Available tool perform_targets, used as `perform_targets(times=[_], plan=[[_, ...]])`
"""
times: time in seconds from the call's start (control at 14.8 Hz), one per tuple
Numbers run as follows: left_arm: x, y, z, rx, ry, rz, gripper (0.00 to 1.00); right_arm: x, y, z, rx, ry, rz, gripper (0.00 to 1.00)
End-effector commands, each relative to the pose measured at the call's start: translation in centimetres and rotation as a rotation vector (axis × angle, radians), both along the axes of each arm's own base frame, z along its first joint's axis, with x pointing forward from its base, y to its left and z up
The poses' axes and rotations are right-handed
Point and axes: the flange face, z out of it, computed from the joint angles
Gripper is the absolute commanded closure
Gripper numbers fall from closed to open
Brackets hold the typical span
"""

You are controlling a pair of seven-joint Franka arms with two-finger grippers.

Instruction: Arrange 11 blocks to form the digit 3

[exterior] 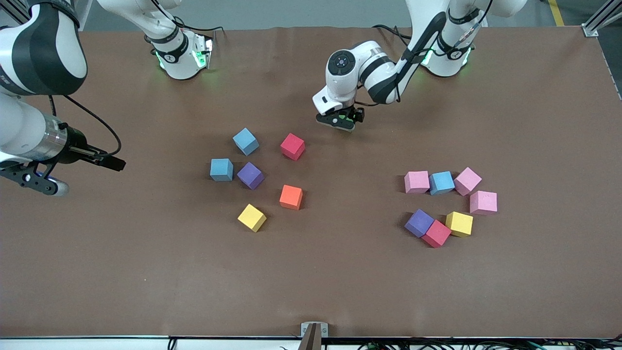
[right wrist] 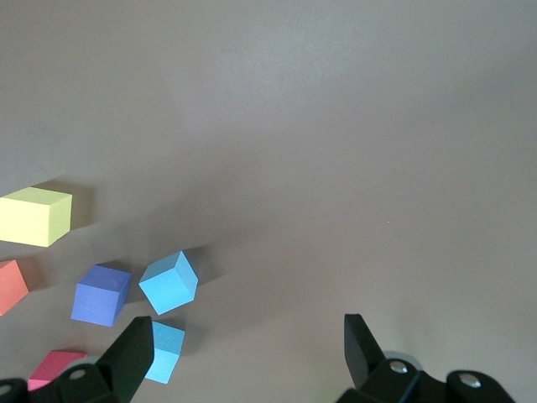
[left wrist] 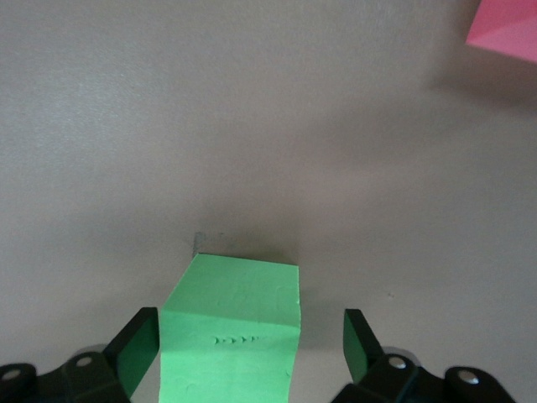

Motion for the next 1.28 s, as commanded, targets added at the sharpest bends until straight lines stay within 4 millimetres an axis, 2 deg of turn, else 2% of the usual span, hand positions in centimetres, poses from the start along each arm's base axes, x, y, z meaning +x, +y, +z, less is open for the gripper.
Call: perform_targets(times=[0.0, 0.34, 0.54, 0.61, 0.68, 0.74, 0.88, 1.01, 1.08, 1.22], plan=[[-0.2, 0.0, 0.3, -0.011, -0.014, -0.055, 0.03, -0.5, 0.7, 0.1, -0.005, 0.001, -0.036, 0.0], [-0.8, 0.7, -0.5, 0.006, 0.002, -0.079, 0.03, -1.1, 3.9, -0.6, -0.032, 0.022, -0.116, 0.0], [-1.3, 1.3, -1.1, 0.02, 0.013, -0.083, 0.04, -2.1, 7.2, -1.7, -0.057, 0.04, -0.162, 0.0], [-1.4, 1.4, -1.2, 0.022, 0.014, -0.082, 0.1, -2.4, 8.5, -2.0, -0.063, 0.045, -0.186, 0.0], [-1.4, 1.3, -1.1, 0.021, 0.015, -0.083, 0.21, -2.8, 9.1, -2.5, -0.052, 0.063, -0.218, 0.0], [-1.4, 1.3, -1.1, 0.022, 0.012, -0.068, 0.34, -3.0, 9.3, -2.5, -0.012, 0.085, -0.252, 0.0], [-1.4, 1.1, -1.0, 0.023, 0.01, -0.043, 0.52, -3.5, 9.6, -2.1, 0.045, 0.118, -0.271, 0.0], [-1.0, 0.7, -0.6, 0.018, 0.003, 0.046, 0.6, -3.7, 10.6, -2.1, 0.041, 0.114, -0.304, 0.0], [-0.6, 0.2, -0.1, 0.01, -0.007, 0.085, 0.61, -3.9, 11.9, -2.3, 0.039, 0.108, -0.295, 0.0], [0.1, -1.0, 0.1, 0.002, -0.009, 0.153, 0.61, -4.2, 14.1, -4.7, 0.045, 0.074, -0.294, 0.0]])
